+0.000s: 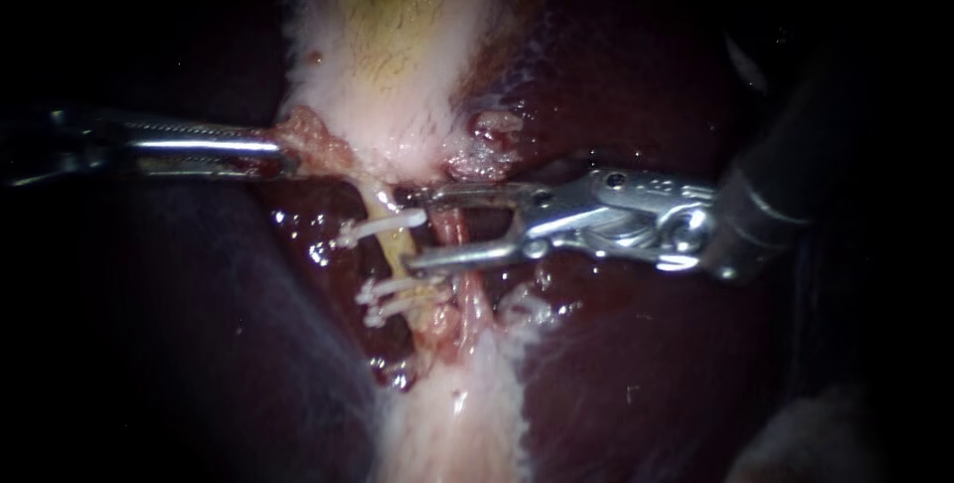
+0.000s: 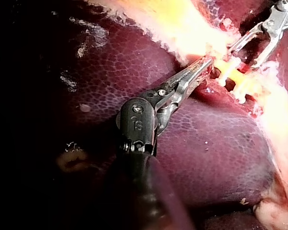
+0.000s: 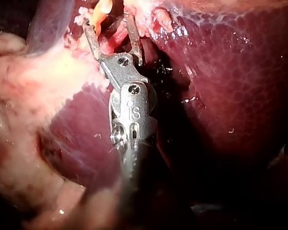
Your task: Going back third clip left tube
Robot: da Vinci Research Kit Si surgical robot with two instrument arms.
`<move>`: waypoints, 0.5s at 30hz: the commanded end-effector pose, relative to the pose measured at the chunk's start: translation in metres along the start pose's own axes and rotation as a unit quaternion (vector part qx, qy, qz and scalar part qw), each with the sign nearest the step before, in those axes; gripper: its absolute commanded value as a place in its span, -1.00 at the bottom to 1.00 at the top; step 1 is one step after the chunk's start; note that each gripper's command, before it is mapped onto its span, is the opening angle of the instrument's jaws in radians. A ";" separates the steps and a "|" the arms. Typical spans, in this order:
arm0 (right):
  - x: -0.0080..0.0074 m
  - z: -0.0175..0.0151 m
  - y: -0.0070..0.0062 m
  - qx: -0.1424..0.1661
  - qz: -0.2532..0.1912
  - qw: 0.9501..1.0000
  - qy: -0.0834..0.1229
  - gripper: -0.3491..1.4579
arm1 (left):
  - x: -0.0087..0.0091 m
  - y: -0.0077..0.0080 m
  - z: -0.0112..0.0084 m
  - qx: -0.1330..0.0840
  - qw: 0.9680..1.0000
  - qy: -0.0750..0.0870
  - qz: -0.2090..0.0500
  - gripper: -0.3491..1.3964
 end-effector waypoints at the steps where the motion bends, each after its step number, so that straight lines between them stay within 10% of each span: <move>1: 0.0001 -0.0007 -0.0002 0.002 -0.009 1.000 0.000 -0.06 | 0.0000 0.0000 0.0000 -0.001 1.000 0.000 0.000 -1.00; 15: 0.0001 -0.0090 -0.0018 0.025 -0.070 0.997 -0.002 -0.06 | 0.0000 -0.0003 0.0001 -0.001 1.000 0.000 0.000 -1.00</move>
